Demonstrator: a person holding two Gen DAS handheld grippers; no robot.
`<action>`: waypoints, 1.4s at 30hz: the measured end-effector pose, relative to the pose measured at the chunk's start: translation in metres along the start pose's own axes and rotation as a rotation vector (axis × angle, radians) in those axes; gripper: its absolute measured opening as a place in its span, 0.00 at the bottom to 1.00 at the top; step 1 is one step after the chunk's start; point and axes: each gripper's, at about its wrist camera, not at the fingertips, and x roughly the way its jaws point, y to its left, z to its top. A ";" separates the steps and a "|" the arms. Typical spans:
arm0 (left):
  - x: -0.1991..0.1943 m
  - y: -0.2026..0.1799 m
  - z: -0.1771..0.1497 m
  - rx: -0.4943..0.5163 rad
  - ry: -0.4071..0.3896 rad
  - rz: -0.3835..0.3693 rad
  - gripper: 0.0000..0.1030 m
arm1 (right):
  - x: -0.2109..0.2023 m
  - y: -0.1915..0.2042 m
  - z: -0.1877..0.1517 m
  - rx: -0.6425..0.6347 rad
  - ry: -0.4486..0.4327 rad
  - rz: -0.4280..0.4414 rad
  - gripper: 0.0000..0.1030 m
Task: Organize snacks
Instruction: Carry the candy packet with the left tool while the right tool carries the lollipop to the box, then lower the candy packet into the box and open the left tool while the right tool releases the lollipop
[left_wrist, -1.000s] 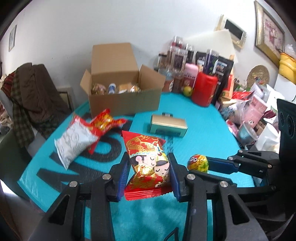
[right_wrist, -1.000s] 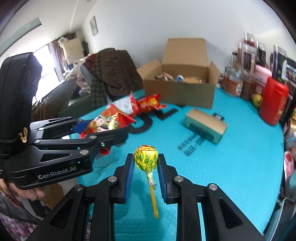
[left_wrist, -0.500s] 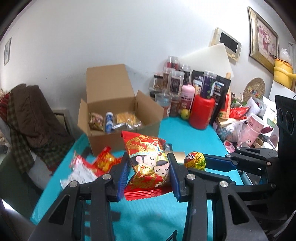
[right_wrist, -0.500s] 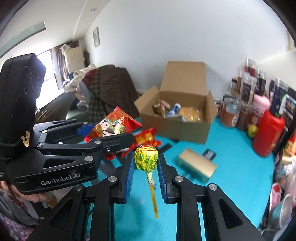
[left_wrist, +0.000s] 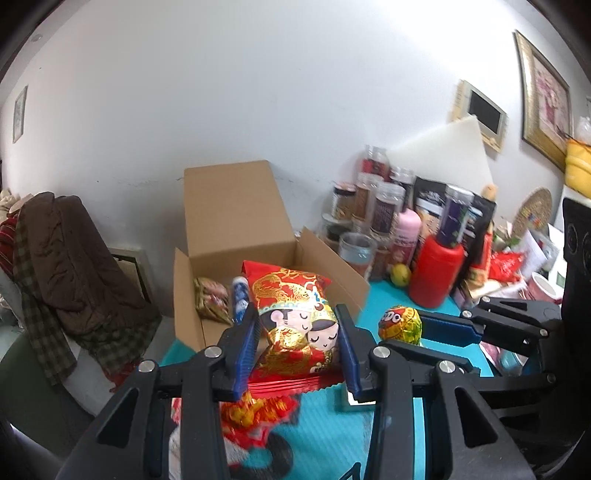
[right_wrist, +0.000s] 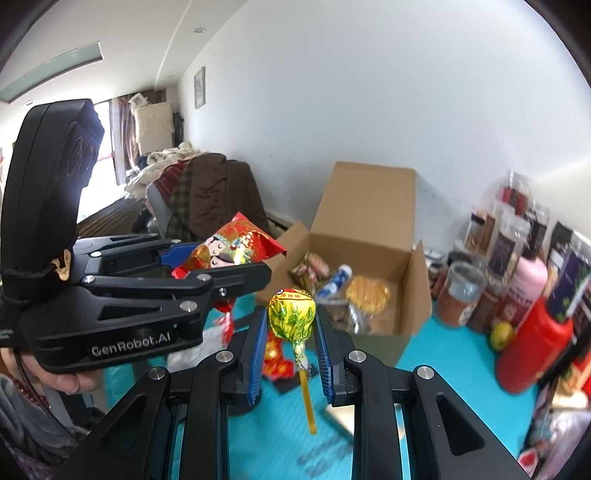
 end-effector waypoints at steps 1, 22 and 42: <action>0.003 0.003 0.004 -0.004 -0.006 0.005 0.38 | 0.004 -0.003 0.004 0.000 -0.005 0.003 0.24; 0.109 0.041 0.067 -0.082 -0.037 0.078 0.38 | 0.090 -0.073 0.075 0.012 -0.074 -0.034 0.24; 0.206 0.058 0.051 -0.074 0.120 0.154 0.38 | 0.184 -0.125 0.064 0.106 0.065 -0.007 0.24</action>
